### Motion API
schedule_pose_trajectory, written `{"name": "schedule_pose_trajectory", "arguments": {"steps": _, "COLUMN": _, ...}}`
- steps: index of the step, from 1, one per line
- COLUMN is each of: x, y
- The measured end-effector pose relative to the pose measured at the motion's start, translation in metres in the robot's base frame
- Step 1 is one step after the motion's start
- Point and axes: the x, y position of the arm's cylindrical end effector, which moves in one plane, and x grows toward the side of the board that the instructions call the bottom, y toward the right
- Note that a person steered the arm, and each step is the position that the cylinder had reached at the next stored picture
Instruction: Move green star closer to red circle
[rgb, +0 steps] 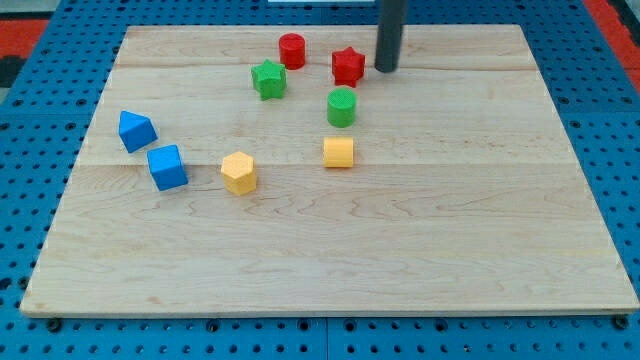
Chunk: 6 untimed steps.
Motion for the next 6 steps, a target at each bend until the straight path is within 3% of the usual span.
{"name": "schedule_pose_trajectory", "arguments": {"steps": 1, "x": 0.007, "y": -0.069}}
{"name": "schedule_pose_trajectory", "arguments": {"steps": 2, "x": -0.011, "y": -0.095}}
{"name": "schedule_pose_trajectory", "arguments": {"steps": 3, "x": 0.070, "y": -0.105}}
{"name": "schedule_pose_trajectory", "arguments": {"steps": 4, "x": 0.061, "y": -0.172}}
{"name": "schedule_pose_trajectory", "arguments": {"steps": 5, "x": -0.002, "y": -0.175}}
{"name": "schedule_pose_trajectory", "arguments": {"steps": 6, "x": 0.006, "y": -0.157}}
